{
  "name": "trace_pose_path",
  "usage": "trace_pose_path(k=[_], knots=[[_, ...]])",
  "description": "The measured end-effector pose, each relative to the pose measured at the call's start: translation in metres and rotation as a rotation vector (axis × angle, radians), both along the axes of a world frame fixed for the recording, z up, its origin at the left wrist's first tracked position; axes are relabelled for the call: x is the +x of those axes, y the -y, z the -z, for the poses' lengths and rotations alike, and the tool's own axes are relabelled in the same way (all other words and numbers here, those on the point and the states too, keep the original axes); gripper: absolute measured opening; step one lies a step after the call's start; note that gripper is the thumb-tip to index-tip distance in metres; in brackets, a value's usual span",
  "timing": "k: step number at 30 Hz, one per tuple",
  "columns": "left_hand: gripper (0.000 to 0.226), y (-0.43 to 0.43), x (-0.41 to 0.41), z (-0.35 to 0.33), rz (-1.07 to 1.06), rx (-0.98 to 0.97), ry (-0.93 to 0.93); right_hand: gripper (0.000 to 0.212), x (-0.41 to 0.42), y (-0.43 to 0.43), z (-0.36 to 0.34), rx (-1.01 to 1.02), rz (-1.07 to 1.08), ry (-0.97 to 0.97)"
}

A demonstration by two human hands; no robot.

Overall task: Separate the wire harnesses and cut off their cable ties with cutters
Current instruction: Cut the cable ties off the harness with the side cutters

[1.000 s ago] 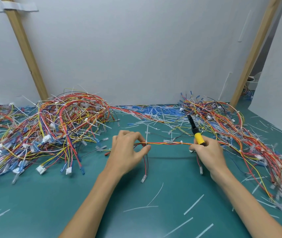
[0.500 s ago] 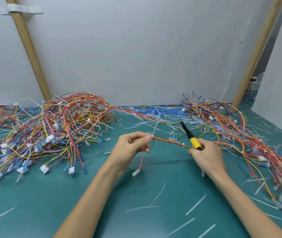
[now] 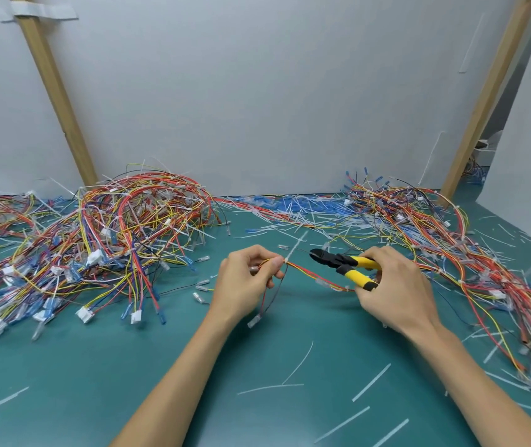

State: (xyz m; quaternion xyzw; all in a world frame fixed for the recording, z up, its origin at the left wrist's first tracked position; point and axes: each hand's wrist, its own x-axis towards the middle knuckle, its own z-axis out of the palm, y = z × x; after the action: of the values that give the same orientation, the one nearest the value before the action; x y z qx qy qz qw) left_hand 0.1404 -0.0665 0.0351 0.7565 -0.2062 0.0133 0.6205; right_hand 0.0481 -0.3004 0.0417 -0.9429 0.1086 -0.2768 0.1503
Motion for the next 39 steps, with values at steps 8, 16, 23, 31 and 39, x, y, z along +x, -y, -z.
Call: trace_pose_path(k=[8, 16, 23, 31, 39], knots=[[0.008, 0.008, -0.011, 0.002, -0.006, 0.15, 0.189, 0.035, 0.0, -0.01, 0.001, -0.154, -0.013, -0.033], [0.006, 0.011, -0.01, 0.006, 0.057, 0.213, 0.181, 0.026, 0.001, -0.012, 0.006, -0.063, -0.037, -0.073], [0.003, 0.014, -0.011, 0.011, 0.039, 0.161, 0.097, 0.018, 0.002, -0.01, 0.009, -0.122, -0.022, -0.119], [0.003, 0.017, -0.012, 0.015, 0.088, 0.046, -0.058, 0.017, 0.001, -0.005, 0.007, -0.143, -0.037, -0.17], [0.005, 0.017, -0.008, 0.02, 0.14, 0.012, -0.14, 0.017, 0.006, 0.001, 0.012, -0.111, -0.079, -0.261]])
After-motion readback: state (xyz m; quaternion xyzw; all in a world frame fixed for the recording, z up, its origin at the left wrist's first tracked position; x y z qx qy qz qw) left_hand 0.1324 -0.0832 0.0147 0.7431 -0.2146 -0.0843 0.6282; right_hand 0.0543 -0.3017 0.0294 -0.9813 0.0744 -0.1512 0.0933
